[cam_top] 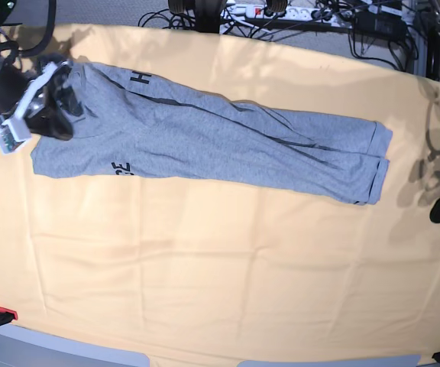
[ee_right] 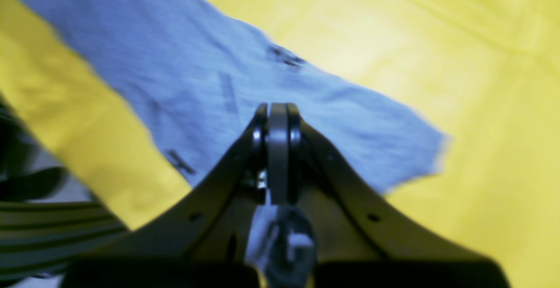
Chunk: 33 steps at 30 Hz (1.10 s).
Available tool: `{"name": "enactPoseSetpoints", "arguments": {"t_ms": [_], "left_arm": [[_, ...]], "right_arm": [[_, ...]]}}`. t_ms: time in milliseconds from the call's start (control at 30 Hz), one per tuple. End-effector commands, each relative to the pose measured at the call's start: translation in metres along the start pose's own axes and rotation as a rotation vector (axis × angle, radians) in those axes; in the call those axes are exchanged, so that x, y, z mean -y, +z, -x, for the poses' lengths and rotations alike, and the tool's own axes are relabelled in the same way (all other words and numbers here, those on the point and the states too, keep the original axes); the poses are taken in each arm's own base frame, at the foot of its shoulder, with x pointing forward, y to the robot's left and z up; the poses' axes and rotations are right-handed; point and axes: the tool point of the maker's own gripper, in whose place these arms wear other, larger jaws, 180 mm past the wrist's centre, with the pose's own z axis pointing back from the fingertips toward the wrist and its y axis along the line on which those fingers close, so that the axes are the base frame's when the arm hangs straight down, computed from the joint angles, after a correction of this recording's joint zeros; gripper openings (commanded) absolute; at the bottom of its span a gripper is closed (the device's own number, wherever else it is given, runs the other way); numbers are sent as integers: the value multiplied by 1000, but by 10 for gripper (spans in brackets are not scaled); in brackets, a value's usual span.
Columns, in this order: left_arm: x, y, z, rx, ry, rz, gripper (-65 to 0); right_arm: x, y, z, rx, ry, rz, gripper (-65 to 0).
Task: Layout the t-shirt on the table in an organized manner, then fold the t-shirt properly
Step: 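Move the right gripper to the folded strip's end and grasp it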
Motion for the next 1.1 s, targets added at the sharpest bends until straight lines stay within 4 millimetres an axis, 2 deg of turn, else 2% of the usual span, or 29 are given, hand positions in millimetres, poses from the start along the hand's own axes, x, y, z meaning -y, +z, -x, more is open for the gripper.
{"name": "enactPoseSetpoints", "arguments": {"t_ms": [0,100,233,333,400,533,667,767,933,1067], "left_arm": [[4,11,-20,43,-40,-3,-154],[0,12,-8,18,-22,-13,-154],[-5,14,7,-11,-2,-24,-155],[-8,14,19,-34,18,-29,-154],[-10,14,28,-49,31,-33,-154],[-10,5,50,-69,73,-15,-154],[-9,-10,87,-112,135,0,-154],[-7,-16,108,-121,177,12,-154],[-5,-27,122,-127,201,18,-154],[-16,-35,120,-107,172,-42,-154]], "right_arm": [[-2,-3,-5,38,-9,-19,-650],[1,-24,16,23,-92,-27,-650],[11,-52,61,-85,-146,-5,-650],[8,-65,87,-160,-181,-28,-650],[7,-68,97,-194,-184,-32,-650],[5,-69,96,-194,-183,-39,-650],[4,-68,98,-205,-183,-41,-650],[3,-68,101,-222,-183,-42,-650],[3,-67,103,-233,-183,-45,-650],[2,-67,103,-233,-185,-48,-650]]}}
